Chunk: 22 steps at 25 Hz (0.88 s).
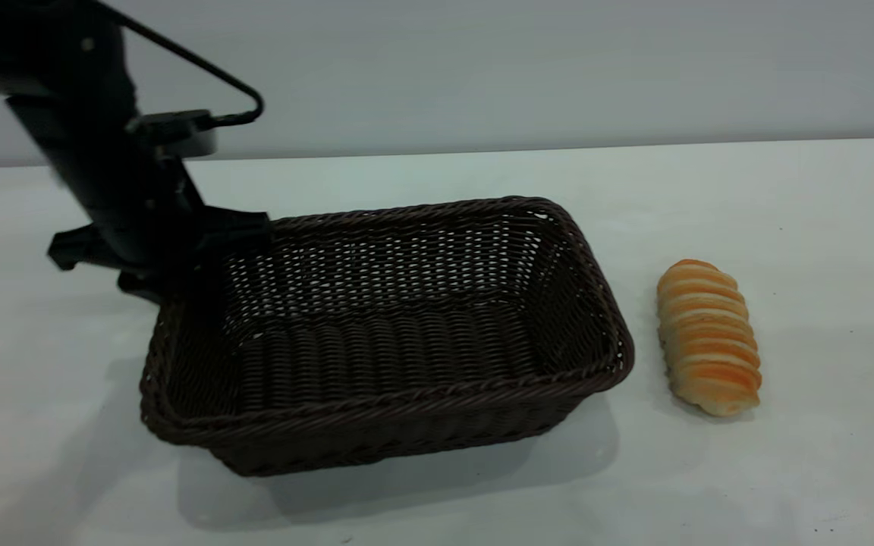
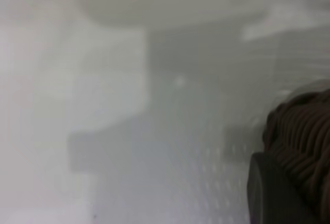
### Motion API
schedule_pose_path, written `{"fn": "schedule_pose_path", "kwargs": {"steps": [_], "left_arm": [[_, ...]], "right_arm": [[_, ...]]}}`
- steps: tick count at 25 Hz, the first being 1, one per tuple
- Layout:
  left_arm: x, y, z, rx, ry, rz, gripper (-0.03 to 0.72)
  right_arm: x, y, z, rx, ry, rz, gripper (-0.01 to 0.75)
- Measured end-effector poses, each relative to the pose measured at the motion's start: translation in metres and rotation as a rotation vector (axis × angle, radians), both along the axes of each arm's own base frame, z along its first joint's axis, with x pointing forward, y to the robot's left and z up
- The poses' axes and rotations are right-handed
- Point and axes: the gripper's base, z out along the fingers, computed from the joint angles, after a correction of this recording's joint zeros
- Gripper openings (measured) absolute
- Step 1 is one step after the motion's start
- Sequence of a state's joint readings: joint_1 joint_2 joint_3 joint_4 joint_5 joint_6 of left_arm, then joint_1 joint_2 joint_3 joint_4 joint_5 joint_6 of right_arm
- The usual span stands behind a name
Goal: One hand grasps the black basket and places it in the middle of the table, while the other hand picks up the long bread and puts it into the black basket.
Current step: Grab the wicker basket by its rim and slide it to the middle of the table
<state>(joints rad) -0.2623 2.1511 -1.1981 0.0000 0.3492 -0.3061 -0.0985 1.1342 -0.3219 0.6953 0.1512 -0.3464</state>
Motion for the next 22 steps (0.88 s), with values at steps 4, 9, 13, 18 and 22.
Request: {"fn": "schedule_pose_path", "kwargs": {"steps": [4,9,13,18,22], "left_arm": [[0.012,-0.004,0.003,0.018,0.008,-0.070,0.205],[0.016,-0.005,0.005,0.036,0.011,-0.103,0.209],[0.016,-0.006,0.005,0.039,0.020,-0.097,0.209],[0.011,-0.003,0.004,0.089,0.075,-0.139,0.382],[0.006,0.000,0.013,0.112,0.106,-0.135,0.596]], "right_arm": [[0.000,0.006,0.000,-0.006,-0.001,0.040,0.356],[0.001,0.013,0.000,-0.028,-0.009,0.097,0.356],[0.001,0.013,0.001,-0.033,-0.013,0.103,0.356],[0.001,0.013,0.001,-0.037,-0.015,0.104,0.356],[0.001,0.013,0.001,-0.039,-0.015,0.106,0.356]]}}
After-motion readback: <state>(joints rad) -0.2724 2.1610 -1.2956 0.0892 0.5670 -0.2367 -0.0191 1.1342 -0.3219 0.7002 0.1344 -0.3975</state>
